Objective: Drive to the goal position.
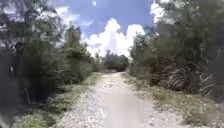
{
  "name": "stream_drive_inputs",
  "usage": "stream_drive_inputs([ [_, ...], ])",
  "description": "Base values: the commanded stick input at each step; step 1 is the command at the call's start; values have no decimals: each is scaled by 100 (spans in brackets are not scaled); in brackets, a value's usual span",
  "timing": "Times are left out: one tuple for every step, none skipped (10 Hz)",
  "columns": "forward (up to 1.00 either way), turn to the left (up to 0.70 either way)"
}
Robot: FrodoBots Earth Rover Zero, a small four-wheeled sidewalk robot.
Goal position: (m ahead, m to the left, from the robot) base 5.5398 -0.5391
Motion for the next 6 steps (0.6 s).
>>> stream_drive_inputs([
  [50, 0],
  [50, 0],
  [50, 0],
  [50, 0],
  [50, 0],
  [50, 0],
])
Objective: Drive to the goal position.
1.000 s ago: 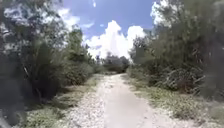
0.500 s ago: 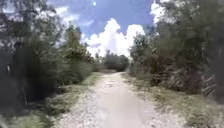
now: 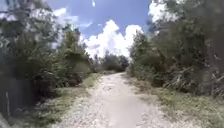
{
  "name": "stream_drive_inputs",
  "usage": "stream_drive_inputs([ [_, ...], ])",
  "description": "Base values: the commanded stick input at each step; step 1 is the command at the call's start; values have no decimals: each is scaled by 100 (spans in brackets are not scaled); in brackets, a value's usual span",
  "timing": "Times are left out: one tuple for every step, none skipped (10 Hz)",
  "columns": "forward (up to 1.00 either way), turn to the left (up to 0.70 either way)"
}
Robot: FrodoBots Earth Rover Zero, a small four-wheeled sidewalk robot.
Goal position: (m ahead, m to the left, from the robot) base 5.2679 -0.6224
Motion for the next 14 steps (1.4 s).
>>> stream_drive_inputs([
  [50, 0],
  [50, 0],
  [50, 0],
  [50, 0],
  [50, 0],
  [50, 0],
  [50, 0],
  [50, 0],
  [50, 0],
  [50, 0],
  [50, 0],
  [50, 0],
  [50, 0],
  [50, 0],
])
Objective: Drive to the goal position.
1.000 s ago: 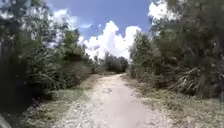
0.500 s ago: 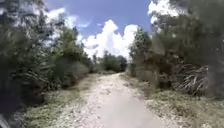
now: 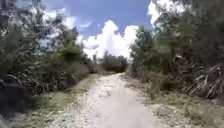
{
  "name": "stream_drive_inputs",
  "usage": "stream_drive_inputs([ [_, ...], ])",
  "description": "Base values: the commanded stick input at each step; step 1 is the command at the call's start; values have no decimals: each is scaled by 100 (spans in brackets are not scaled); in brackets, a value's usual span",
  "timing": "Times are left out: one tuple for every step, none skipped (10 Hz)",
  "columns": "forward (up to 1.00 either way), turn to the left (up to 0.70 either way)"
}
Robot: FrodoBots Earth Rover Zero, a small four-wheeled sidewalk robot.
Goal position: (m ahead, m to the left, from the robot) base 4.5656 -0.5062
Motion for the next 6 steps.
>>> stream_drive_inputs([
  [50, 0],
  [50, 0],
  [50, 0],
  [50, 0],
  [50, 0],
  [50, 0],
])
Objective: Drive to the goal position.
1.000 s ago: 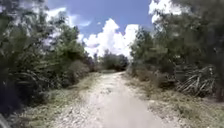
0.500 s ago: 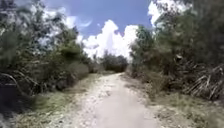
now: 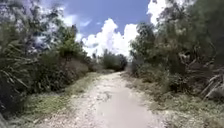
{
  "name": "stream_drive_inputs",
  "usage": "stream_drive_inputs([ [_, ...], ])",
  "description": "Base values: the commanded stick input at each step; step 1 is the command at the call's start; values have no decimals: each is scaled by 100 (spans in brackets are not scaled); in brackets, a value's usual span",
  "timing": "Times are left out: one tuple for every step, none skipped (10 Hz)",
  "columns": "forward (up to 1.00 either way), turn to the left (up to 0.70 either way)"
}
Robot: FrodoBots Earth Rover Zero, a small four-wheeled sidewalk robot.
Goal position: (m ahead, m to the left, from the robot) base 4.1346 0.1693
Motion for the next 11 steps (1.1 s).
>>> stream_drive_inputs([
  [50, 0],
  [50, 0],
  [50, 0],
  [50, 0],
  [50, 0],
  [50, 0],
  [50, 0],
  [50, 0],
  [50, 0],
  [50, 0],
  [50, 0],
])
